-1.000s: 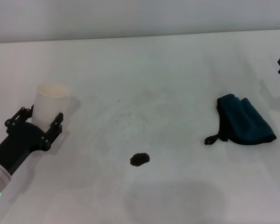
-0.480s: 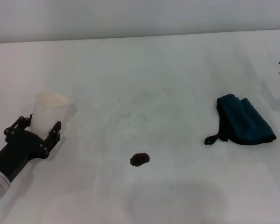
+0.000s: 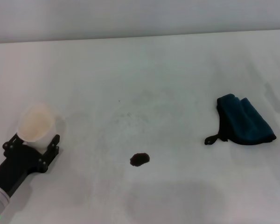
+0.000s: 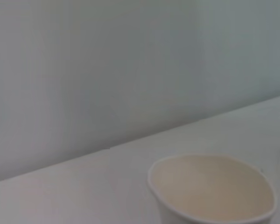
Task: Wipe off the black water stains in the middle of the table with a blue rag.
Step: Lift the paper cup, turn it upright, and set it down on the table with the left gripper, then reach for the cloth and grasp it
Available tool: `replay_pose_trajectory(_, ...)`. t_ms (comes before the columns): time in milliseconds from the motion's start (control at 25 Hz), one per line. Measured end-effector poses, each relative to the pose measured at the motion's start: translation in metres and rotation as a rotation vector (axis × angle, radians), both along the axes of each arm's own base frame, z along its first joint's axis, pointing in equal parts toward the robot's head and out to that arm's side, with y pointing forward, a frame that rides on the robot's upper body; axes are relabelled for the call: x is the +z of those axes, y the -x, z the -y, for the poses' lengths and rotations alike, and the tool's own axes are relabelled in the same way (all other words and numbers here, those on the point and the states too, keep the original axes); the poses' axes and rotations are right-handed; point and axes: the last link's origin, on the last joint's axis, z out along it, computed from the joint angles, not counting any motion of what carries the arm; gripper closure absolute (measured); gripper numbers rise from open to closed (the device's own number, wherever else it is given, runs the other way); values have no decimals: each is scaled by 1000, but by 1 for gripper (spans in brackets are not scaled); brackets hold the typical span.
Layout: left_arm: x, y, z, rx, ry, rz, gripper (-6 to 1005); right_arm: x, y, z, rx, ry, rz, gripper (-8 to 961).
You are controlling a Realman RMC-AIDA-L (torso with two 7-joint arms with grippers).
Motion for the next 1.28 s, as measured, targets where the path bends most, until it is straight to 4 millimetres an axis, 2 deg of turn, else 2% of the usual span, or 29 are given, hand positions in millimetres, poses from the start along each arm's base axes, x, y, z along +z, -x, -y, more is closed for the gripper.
replay_pose_trajectory(280,-1,1,4,7,0,8,377,0,0,1,0,0,2,145)
replay_pose_trajectory(480,-1,1,4,10,-2,8,339,1,-2,5,-3,-3,1,146)
replay_pose_trajectory(720,-3,-2,4,2,2,16,137,1,-3,9,-4,-7,1,147)
replay_pose_trajectory(920,-3,0,7,10,1,20,127,1,-4,9,-6,-7,3,149)
replay_pose_trajectory(1280,6,6,29,14,-48,65,117,2,-4,8,-6,-7,12,151)
